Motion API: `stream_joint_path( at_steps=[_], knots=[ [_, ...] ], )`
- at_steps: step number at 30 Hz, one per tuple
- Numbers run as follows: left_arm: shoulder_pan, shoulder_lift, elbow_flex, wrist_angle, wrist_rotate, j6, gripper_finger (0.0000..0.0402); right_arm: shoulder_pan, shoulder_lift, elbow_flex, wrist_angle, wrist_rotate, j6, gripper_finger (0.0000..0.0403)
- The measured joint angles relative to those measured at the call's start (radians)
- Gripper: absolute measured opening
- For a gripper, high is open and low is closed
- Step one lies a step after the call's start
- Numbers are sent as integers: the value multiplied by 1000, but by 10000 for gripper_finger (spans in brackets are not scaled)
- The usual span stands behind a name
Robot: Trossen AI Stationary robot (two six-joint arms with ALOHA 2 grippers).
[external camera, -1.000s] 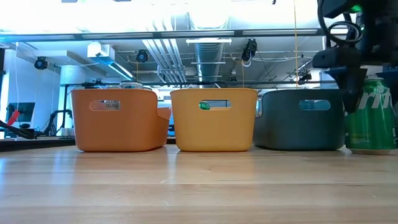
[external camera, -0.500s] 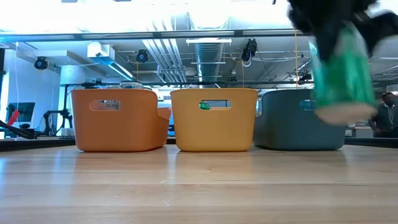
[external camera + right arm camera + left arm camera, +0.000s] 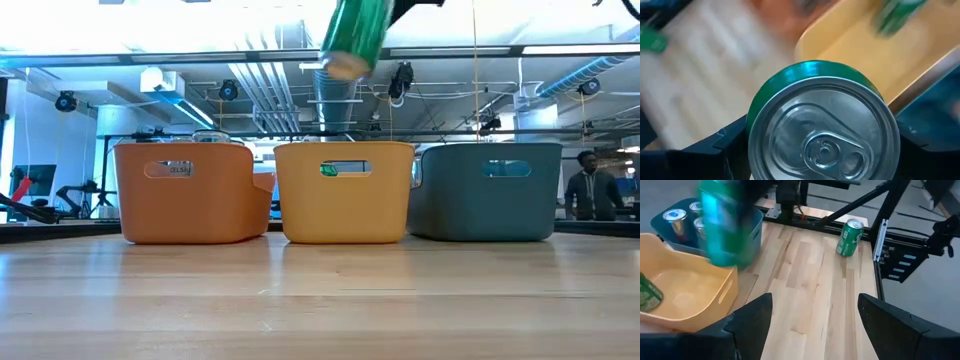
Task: Sort soda cans
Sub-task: Put the green soda can into the yellow bin
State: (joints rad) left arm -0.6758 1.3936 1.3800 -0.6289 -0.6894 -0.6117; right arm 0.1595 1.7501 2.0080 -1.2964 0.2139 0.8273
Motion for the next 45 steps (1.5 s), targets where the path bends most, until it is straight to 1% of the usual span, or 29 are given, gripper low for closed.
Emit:
stream_joint_path(
  at_steps=[3,8,12,15,18,19,23,25,30,33,35,39,45],
  knots=[
    [0,7,0,-1,-6,-33,278,-107,11,29,-4,26,-128,301],
    [0,18,0,0,14,-88,278,-280,65,19,-3,11,-300,301],
    [0,22,0,-1,26,-119,278,-359,128,16,0,-5,-442,302],
    [0,22,0,-1,26,-148,278,-387,181,5,15,-19,-513,303],
    [0,22,0,-1,26,-177,278,-408,216,-21,66,-85,-567,303],
    [0,22,0,-1,26,-187,278,-414,220,-33,87,-88,-578,303],
    [0,22,0,0,26,-235,278,-431,219,-105,181,-83,-584,303],
    [0,22,0,0,26,-253,278,-432,218,-147,191,-81,-585,303],
    [1,22,0,0,19,-262,278,-433,203,-251,273,-83,-585,305],
    [8,22,-1,0,-9,-263,278,-439,203,-296,322,-86,-585,305],
    [11,22,-1,0,-31,-263,278,-444,204,-311,357,-81,-584,305],
    [14,22,-1,0,-70,-262,278,-455,203,-327,370,-46,-603,305],
    [17,23,12,-5,-79,-265,278,-471,209,-330,365,-65,-627,313]
  ],
)
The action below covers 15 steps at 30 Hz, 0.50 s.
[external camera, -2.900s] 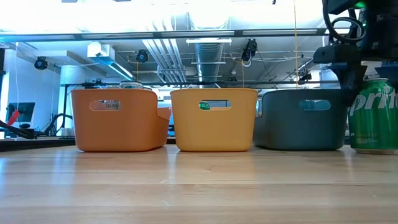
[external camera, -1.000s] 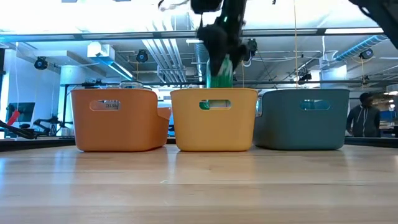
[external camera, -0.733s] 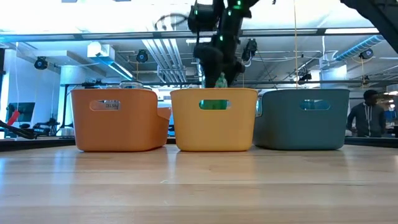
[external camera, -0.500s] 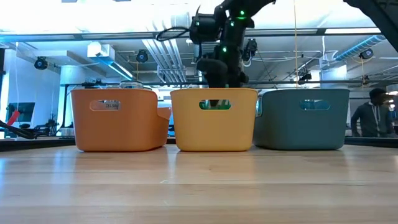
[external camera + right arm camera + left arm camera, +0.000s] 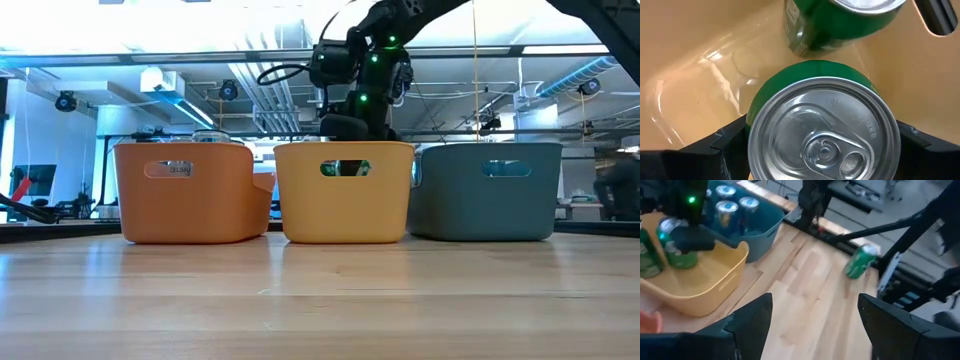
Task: Sort soda cans
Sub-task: Put the green soda can into the yellow bin
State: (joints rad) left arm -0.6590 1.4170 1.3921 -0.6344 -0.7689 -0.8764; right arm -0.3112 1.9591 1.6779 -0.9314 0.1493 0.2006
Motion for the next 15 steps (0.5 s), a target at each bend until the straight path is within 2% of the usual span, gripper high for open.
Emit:
stream_joint_path(
  at_steps=[4,9,15],
  knots=[
    [-10,0,88,-3,0,47,278,-2,0,-5,-2,-7,-11,313],
    [-35,0,247,-38,7,219,278,-2,0,-24,2,-27,-11,324],
    [-54,5,466,-218,19,311,278,-4,0,-56,15,-21,-11,347]
  ],
)
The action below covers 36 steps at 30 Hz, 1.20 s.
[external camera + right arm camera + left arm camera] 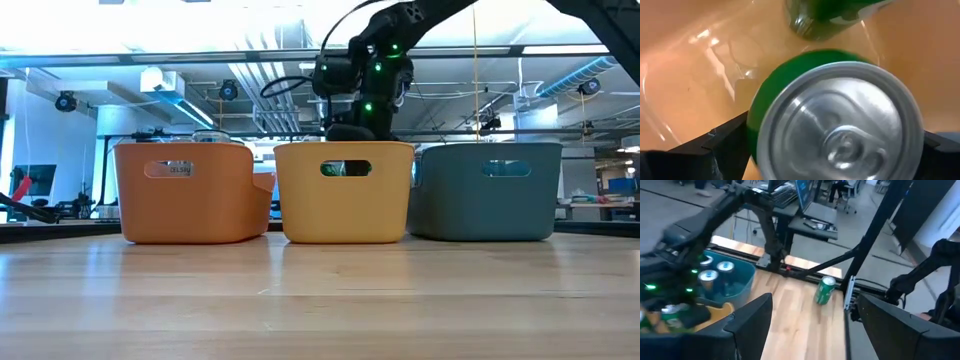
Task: Sort soda cans
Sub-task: Put the green soda can into the yellow bin
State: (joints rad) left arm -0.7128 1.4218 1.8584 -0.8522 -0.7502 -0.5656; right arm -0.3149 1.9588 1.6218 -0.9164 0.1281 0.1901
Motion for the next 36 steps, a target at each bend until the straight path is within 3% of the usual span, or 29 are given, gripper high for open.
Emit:
stream_joint_path(
  at_steps=[4,7,11,16,21,24,29,36],
  knots=[
    [-11,12,80,-176,0,-45,278,0,-14,14,-1,3,-1,363],
    [-39,21,78,-383,5,-248,278,12,-59,43,-33,4,-5,367],
    [-93,25,1,-607,90,-548,278,64,-158,63,-43,60,4,368],
    [-142,23,-134,-665,258,-742,278,179,-299,66,-38,138,94,368],
    [-205,49,-272,-656,585,-729,287,341,-382,61,-18,248,170,368],
    [-263,65,-320,-653,686,-710,294,428,-391,60,-14,331,210,368],
    [-321,48,-367,-641,731,-749,312,515,-376,60,-13,387,295,368],
    [-415,43,-446,-601,733,-718,341,553,-337,60,-14,395,348,368]
  ],
)
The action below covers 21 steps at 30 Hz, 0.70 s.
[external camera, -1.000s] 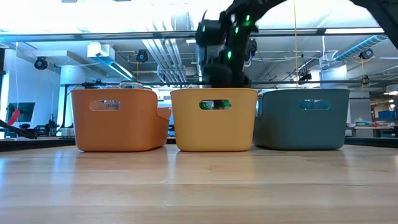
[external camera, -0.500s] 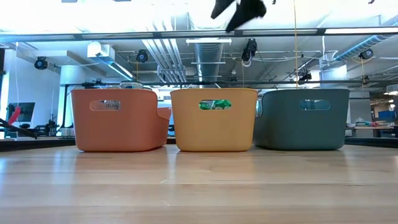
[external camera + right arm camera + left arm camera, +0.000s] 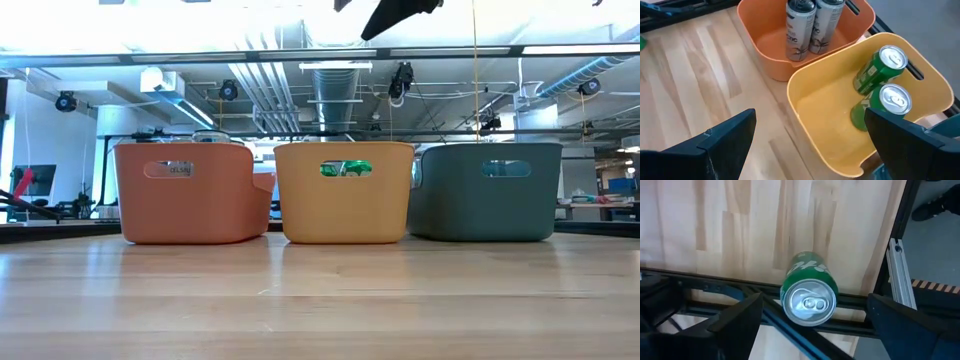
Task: Sort soda cans
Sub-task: Put the green soda can into the yellow bin
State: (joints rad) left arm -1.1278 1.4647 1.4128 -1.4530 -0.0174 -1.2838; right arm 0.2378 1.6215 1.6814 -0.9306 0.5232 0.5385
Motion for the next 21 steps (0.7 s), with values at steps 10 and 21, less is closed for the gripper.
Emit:
stream_joint_path(
  at_steps=[10,21],
  knots=[
    [-14,-31,-186,191,72,-9,352,7,0,0,1,1,39,368],
    [-14,-42,-330,344,166,-42,353,7,0,0,1,-6,45,368]
  ],
)
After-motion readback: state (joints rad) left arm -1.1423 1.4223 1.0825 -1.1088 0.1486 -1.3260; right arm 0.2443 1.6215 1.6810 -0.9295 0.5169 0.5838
